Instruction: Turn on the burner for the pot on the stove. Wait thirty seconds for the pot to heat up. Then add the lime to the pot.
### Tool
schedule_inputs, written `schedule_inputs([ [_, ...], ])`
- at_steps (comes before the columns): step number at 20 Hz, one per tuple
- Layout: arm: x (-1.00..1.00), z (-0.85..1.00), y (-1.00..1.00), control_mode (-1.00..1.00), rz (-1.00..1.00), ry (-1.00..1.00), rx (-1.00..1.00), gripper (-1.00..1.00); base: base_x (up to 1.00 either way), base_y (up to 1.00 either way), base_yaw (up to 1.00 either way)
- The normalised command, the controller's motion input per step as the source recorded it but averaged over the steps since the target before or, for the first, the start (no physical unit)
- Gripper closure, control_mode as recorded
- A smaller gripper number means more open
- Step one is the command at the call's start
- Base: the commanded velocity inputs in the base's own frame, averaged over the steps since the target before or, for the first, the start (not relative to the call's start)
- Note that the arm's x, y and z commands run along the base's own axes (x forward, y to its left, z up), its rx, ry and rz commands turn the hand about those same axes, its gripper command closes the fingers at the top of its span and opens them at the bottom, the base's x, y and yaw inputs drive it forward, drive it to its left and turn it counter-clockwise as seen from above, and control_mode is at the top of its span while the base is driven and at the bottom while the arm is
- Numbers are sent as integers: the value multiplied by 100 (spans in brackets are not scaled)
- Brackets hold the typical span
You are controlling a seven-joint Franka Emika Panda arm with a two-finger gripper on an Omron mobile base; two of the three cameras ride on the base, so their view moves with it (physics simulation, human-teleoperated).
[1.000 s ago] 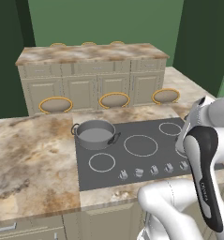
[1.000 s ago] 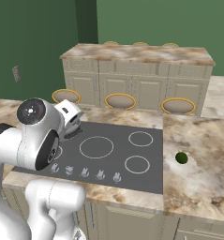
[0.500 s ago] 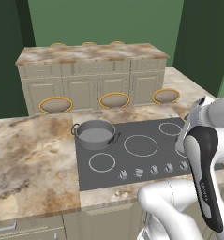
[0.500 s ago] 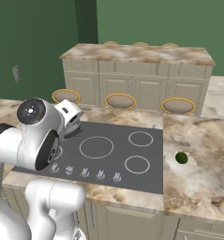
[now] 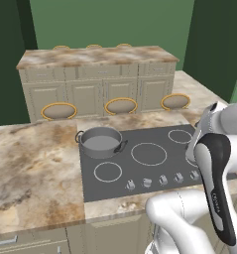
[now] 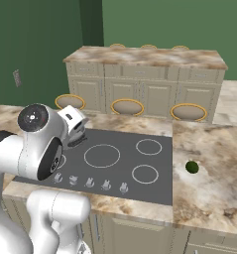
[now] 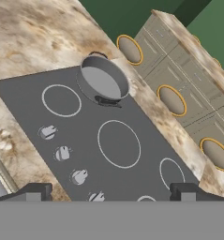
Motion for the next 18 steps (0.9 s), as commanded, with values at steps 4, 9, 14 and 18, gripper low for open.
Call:
schedule_inputs([
  [4, 0, 0, 0, -100, 0, 0, 0, -100, 0, 0, 0],
  [9, 0, 0, 0, -100, 0, 0, 0, -100, 0, 0, 0],
  [14, 0, 0, 0, -100, 0, 0, 0, -100, 0, 0, 0],
  [18, 0, 0, 0, -100, 0, 0, 0, -100, 0, 0, 0],
])
